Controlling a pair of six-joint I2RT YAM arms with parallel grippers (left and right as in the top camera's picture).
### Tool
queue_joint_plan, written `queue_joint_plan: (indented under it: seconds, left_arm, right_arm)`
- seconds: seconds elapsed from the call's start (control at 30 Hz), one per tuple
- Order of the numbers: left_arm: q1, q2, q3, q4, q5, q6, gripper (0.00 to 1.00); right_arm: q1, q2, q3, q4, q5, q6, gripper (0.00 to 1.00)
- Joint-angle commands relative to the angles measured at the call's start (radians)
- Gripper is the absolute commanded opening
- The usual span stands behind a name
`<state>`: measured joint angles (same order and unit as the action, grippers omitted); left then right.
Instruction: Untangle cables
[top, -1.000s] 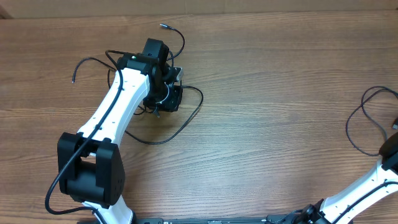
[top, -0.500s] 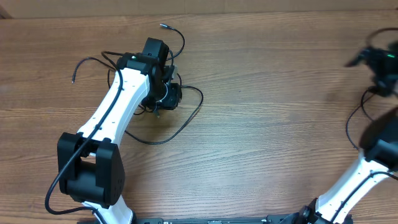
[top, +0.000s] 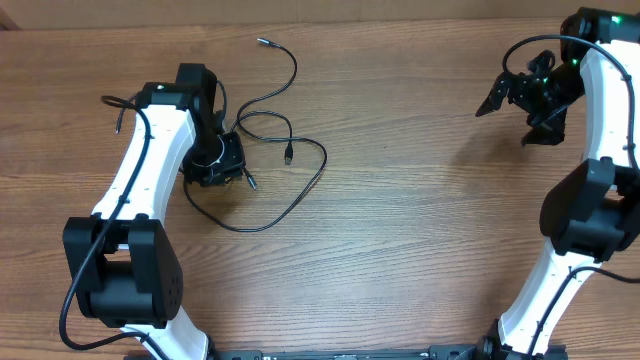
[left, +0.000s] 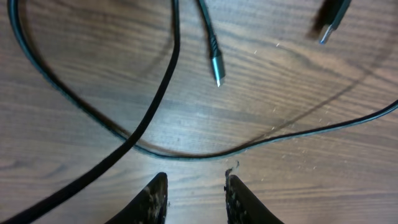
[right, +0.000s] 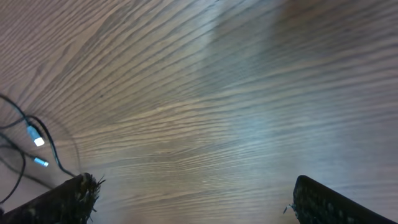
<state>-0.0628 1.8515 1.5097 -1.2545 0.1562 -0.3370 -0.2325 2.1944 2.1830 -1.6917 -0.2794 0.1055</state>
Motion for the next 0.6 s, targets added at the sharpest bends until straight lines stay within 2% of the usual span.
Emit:
queue_joint_plan:
  seconds: [0.0, 0.33, 0.57]
  left_arm:
    - [0.003, -0.008, 0.004, -0.027, -0.010, 0.024, 0.31]
    - [0.003, -0.008, 0.004, -0.169, -0.047, 0.080, 0.30]
    - [0.002, -0.067, -0.053, -0.204, -0.063, 0.095, 0.29]
  right_arm:
    - [0.040, -0.163, -0.026, -0.003, 0.055, 0.033, 1.00]
    - [0.206, -0.452, -0.219, 0.045, 0.161, 0.113, 1.00]
    - [0.401, -0.597, -0.430, 0.207, 0.298, 0.292, 1.00]
